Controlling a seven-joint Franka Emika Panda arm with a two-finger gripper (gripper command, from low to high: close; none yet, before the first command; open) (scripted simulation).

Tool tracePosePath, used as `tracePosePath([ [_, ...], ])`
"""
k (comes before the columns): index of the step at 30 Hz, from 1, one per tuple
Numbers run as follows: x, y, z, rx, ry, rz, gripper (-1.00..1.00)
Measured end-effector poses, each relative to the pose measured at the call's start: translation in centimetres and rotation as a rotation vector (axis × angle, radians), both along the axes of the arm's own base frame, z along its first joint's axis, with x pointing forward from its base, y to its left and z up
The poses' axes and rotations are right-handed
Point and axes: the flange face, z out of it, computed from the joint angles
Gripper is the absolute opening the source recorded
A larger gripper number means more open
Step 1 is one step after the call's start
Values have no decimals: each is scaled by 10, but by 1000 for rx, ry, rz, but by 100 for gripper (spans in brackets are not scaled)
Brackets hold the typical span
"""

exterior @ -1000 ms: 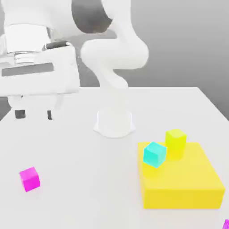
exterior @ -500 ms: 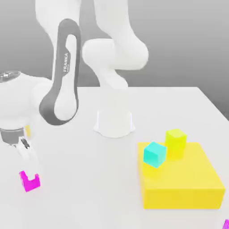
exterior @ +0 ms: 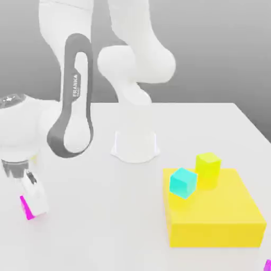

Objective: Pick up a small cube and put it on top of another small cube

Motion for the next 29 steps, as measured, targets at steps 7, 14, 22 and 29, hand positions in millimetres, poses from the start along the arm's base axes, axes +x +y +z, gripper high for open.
tracePosePath([
  [7, 47, 123, 46, 77, -25, 556, -100],
  [14, 46, 251, 92, 102, -41, 1222, -100],
  [22, -1, 363, 125, 38, -12, 1922, -100],
  [29, -17, 390, 87, 6, 5, 2109, 100],
])
